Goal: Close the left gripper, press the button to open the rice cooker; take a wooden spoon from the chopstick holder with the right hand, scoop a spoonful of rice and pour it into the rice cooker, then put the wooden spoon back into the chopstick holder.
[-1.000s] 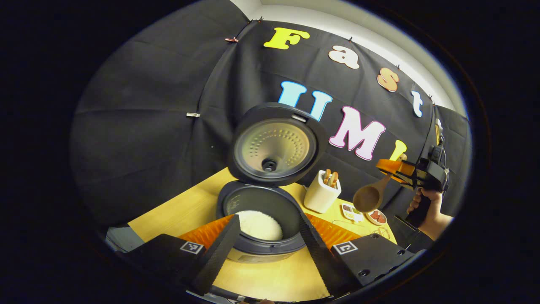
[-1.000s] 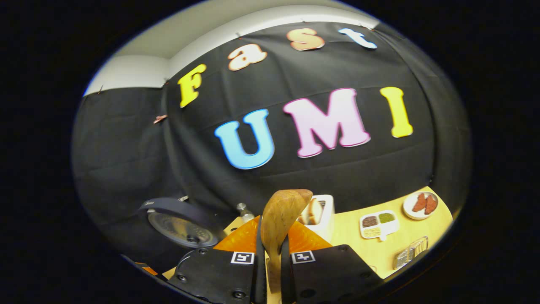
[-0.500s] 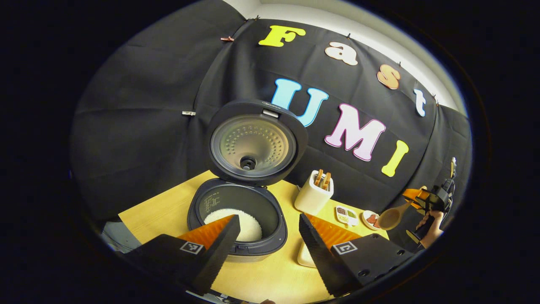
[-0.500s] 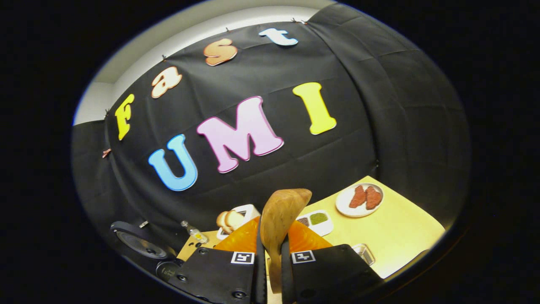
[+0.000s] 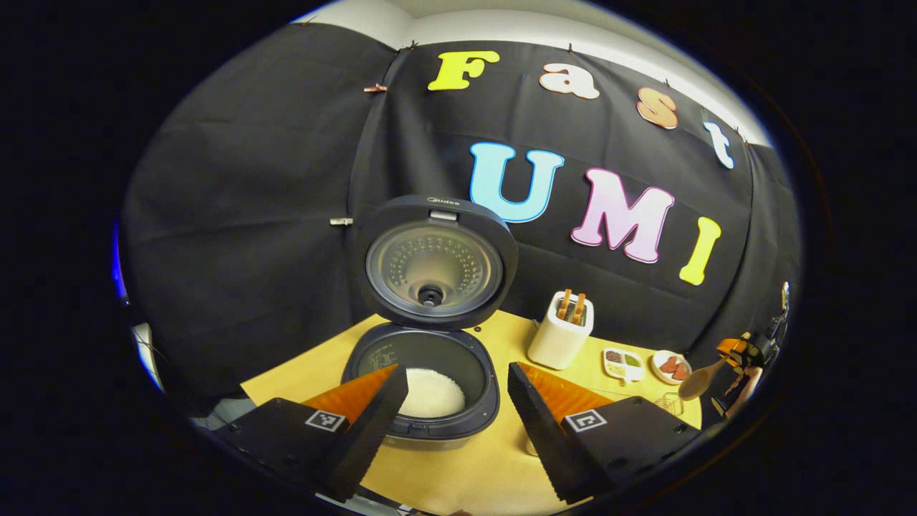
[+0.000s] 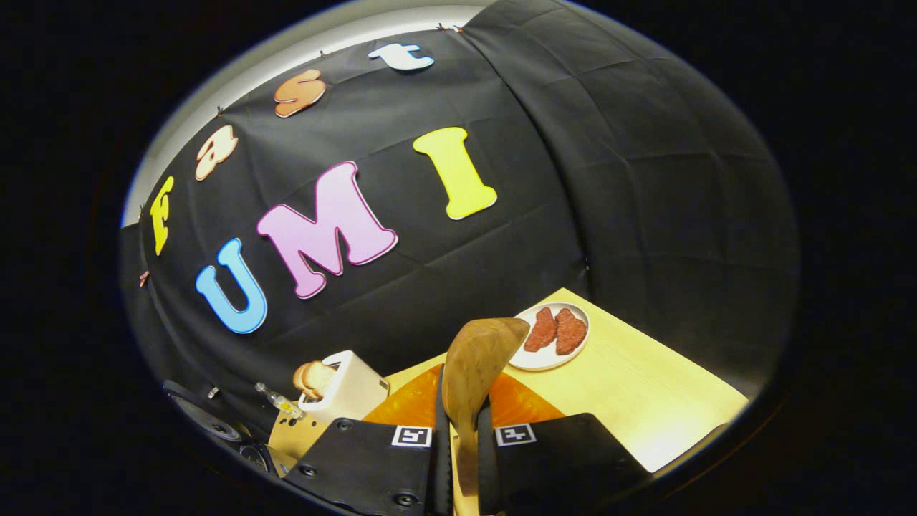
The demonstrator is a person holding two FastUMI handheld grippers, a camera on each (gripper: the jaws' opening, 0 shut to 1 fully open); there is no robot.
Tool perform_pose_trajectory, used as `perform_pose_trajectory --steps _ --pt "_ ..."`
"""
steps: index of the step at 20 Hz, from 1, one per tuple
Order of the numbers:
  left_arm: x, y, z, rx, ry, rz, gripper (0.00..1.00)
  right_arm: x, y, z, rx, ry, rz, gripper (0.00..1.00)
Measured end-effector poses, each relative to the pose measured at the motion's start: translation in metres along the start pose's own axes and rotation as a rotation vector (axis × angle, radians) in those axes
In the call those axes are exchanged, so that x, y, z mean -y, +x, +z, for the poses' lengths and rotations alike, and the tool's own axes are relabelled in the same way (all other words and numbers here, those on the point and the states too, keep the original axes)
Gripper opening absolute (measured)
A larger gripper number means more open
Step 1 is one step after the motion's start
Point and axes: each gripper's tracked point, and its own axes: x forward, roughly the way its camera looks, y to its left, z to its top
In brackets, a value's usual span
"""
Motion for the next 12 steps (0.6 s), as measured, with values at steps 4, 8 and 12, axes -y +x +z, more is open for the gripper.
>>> perform_pose_trajectory --steps 4,8,12 --pt "0.008 -0.011 0.0 0.006 -0.036 0.081 0.95 0.03 0.013 -0.029 -0.061 0.041 -0.032 0.18" --pt "0.016 -0.014 0.009 0.037 -0.01 0.104 0.95 0.04 0.026 -0.06 -0.126 0.027 -0.033 0.17" --pt "0.022 -0.014 0.018 0.071 0.007 0.131 0.95 0.046 0.044 -0.088 -0.179 -0.005 -0.036 0.18"
